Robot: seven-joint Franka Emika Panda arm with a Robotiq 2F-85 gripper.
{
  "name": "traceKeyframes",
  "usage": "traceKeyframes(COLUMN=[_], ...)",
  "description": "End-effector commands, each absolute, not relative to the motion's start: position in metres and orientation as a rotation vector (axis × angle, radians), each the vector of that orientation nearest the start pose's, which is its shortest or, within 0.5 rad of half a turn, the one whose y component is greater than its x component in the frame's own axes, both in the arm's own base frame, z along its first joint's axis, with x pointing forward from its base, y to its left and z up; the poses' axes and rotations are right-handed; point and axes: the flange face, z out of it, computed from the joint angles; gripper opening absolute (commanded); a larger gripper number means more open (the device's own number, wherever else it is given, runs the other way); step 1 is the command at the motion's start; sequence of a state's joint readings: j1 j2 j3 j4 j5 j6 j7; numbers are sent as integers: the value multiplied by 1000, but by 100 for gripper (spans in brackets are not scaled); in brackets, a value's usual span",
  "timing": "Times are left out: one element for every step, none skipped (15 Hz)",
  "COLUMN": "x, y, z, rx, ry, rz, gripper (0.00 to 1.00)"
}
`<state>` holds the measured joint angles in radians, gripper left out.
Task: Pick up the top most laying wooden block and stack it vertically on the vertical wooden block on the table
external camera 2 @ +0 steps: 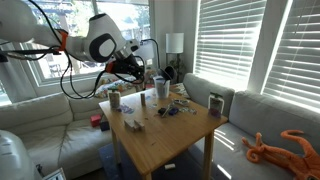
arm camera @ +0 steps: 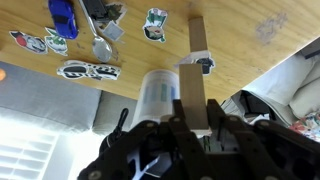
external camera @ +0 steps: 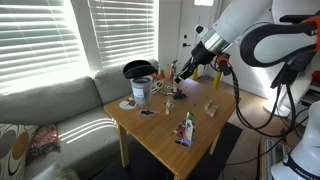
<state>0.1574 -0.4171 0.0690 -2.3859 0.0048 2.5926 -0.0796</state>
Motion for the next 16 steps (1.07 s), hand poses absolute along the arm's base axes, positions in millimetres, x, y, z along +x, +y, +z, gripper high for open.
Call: traceKeyframes(x=[452, 451, 451, 450, 450, 449, 448, 448, 447, 447, 447, 447, 448, 448, 449, 450], y=[125, 129, 132, 134, 137, 138, 139, 139, 138, 136, 134, 132, 127, 124, 121, 121], z=[539, 538, 536, 534, 531, 527, 525, 525, 524, 523, 523, 523, 522, 520, 518, 520], rx=[-2893, -2884, -2878, -2871, -2860, -2867, -2878, -2890, -2894, -2895, -2882, -2874, -2874, -2873, -2872, -2865], ry=[-494, -507, -519, -520, -512, -519, -523, -516, -516, -520, -539, -546, -552, -564, -557, -544], rz=[-1039, -1083, -1114, -1131, -1136, -1120, -1096, -1060, -1056, -1057, -1058, -1055, -1054, -1035, -1021, -1014], gripper=[7, 7, 7, 7, 7, 7, 7, 7, 7, 7, 7, 7, 7, 7, 7, 7])
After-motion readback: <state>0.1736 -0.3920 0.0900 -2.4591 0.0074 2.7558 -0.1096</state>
